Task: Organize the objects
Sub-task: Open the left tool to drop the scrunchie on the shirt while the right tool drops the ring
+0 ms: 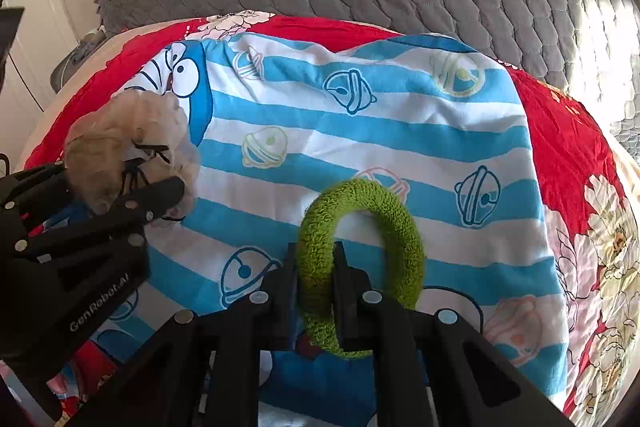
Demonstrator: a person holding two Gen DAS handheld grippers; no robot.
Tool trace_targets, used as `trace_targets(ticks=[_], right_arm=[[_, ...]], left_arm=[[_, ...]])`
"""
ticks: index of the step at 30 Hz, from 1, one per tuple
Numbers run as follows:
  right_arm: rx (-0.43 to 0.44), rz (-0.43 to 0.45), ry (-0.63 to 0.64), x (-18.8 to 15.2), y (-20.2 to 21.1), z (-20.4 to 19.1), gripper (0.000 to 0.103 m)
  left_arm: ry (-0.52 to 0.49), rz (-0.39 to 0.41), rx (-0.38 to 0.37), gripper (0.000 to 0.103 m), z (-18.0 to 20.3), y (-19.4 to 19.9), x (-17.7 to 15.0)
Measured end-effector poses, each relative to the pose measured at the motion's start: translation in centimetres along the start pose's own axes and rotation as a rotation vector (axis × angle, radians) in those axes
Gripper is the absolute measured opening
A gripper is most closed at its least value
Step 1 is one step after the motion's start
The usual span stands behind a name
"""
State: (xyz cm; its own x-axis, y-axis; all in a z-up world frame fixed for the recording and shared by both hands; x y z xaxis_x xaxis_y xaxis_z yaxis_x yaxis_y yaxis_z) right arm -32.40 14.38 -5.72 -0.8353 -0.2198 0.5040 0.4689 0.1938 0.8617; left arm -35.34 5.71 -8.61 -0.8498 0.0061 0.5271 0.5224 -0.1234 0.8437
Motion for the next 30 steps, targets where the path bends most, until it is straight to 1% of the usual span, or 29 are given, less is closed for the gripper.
trace_targets(ticks=[2, 6, 8, 10, 12, 15, 17, 19, 21, 25, 30], right_arm=[[-0.002, 0.004, 0.012, -0.1, 0.0, 0.0, 0.015], [-0.009, 0.007, 0.022, -0.2, 0.0, 0.0, 0.02], [-0.024, 0.009, 0.028, -0.2, 0.0, 0.1, 0.026], [-0.039, 0.009, 0.03, -0.3, 0.0, 0.3, 0.035], [-0.056, 0.011, 0.026, -0.4, 0.1, 0.6, 0.039], [-0.061, 0.014, 0.015, -0.4, 0.3, 1.1, 0.04], [-0.071, 0.013, 0.009, -0.5, 0.5, 1.4, 0.044], [-0.081, 0.018, 0.011, -0.5, 0.8, 1.6, 0.052], [-0.091, 0.024, 0.01, -0.5, 1.2, 1.8, 0.055], [-0.084, 0.034, 0.004, -0.5, 1.9, 2.0, 0.059], [-0.085, 0.047, -0.008, -0.4, 2.8, 2.4, 0.061]], left_arm=[[0.005, 0.003, 0.003, 0.05, -0.2, -0.1, -0.1], [0.009, 0.005, 0.011, 0.058, -0.5, -0.1, -0.2], [0.016, 0.001, 0.01, 0.06, -0.8, -0.2, -0.1], [0.011, -0.001, 0.016, 0.063, -1.0, -0.2, -0.2], [0.016, -0.007, 0.017, 0.066, -1.3, -0.2, -0.2], [0.02, -0.022, 0.008, 0.067, -1.6, 0.0, -0.3], [0.018, -0.028, 0.0, 0.068, -1.7, 0.2, -0.4], [0.016, -0.038, -0.014, 0.069, -1.8, 0.4, -0.6], [0.002, -0.043, -0.024, 0.069, -1.7, 0.7, -0.8], [-0.044, -0.048, -0.008, 0.069, -1.6, 1.2, -1.2], [-0.038, -0.045, -0.007, 0.069, -1.7, 1.8, -1.0]])
Point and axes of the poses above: each gripper's, at about its wrist camera, not at the fingertips, and y roughly against the way its jaws point, z to its right, x to its top, the point moved 4 cm from there along -y, roughly the way its jaws point, and after that the axes turned 2 degrees about y, right-handed, at the moved point
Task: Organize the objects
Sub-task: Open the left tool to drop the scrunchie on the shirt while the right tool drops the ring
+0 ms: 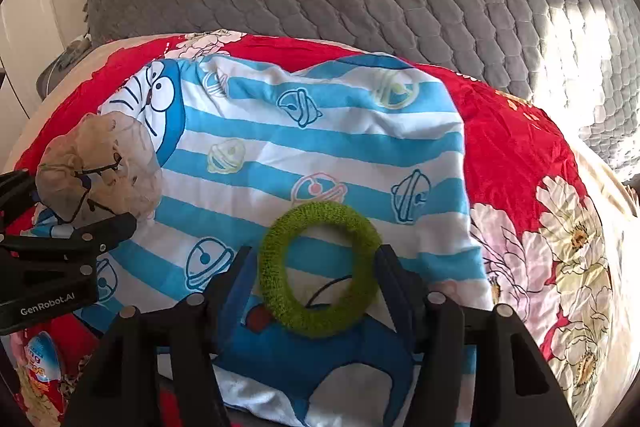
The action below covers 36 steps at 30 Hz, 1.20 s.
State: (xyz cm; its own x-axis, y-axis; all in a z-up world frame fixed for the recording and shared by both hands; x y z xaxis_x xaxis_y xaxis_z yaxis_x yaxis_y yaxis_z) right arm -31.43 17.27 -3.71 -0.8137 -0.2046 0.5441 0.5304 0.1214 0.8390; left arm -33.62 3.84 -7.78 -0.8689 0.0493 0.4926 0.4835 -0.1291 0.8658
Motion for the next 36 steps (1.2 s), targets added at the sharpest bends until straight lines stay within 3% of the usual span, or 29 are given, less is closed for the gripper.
trace_targets(ticks=[36], right_arm=[[0.015, 0.064, 0.003, 1.2, 6.8, -0.8, 0.062]], left_arm=[[-0.002, 0.061, 0.019, 0.078, -0.2, 7.2, 0.2]])
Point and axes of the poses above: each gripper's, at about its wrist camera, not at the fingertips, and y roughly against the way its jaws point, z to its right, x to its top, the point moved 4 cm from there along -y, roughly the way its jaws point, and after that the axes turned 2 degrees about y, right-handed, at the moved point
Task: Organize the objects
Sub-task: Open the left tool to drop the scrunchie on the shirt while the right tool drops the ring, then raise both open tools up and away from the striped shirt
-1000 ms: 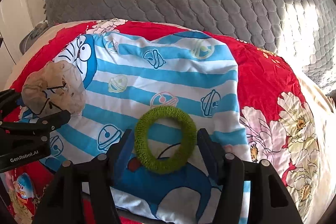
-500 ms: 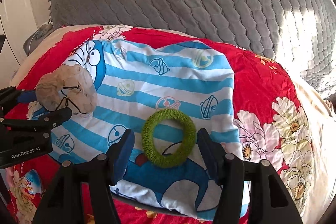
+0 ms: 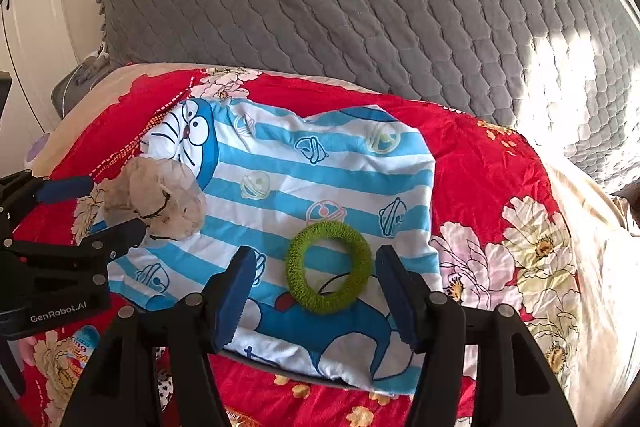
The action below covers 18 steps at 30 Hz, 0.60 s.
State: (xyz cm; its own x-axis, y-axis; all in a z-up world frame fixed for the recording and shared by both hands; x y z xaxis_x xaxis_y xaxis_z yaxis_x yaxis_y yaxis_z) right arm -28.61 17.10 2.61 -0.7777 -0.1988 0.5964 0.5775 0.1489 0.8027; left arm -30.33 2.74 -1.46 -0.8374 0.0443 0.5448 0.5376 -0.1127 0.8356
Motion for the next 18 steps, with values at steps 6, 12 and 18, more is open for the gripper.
trace_targets(ticks=[6, 12, 18], right_arm=[[-0.018, 0.021, 0.015, 0.3, 1.8, -0.3, 0.07], [-0.015, 0.037, 0.013, 0.5, 3.3, -0.2, 0.071], [-0.012, 0.049, 0.01, 0.8, 4.7, -0.3, 0.073]], left_arm=[[-0.003, 0.006, 0.003, 0.078, -0.1, 1.2, -0.2], [-0.016, 0.017, 0.003, 0.078, 0.1, 2.7, -0.3], [-0.003, 0.046, 0.015, 0.079, -0.2, 4.4, -0.1]])
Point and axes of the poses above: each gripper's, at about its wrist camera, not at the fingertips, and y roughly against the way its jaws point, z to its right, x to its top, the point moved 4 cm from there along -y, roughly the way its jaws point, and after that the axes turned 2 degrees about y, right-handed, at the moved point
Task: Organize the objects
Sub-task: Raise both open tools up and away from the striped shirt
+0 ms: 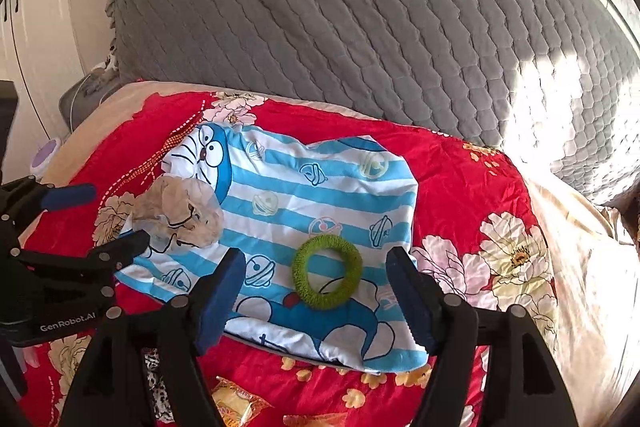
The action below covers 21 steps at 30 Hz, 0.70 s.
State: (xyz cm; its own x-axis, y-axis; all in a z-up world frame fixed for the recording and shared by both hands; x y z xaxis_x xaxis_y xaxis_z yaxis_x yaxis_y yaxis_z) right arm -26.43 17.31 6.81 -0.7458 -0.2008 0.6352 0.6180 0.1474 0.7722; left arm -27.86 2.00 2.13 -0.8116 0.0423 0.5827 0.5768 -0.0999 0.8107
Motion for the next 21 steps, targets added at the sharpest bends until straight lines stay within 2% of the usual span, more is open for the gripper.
trace_targets(ticks=[21], right_arm=[[-0.02, 0.06, 0.032, 1.0, 6.0, -0.9, 0.074]], left_arm=[[0.024, 0.061, 0.012, 0.08, -0.7, 6.2, 0.4]])
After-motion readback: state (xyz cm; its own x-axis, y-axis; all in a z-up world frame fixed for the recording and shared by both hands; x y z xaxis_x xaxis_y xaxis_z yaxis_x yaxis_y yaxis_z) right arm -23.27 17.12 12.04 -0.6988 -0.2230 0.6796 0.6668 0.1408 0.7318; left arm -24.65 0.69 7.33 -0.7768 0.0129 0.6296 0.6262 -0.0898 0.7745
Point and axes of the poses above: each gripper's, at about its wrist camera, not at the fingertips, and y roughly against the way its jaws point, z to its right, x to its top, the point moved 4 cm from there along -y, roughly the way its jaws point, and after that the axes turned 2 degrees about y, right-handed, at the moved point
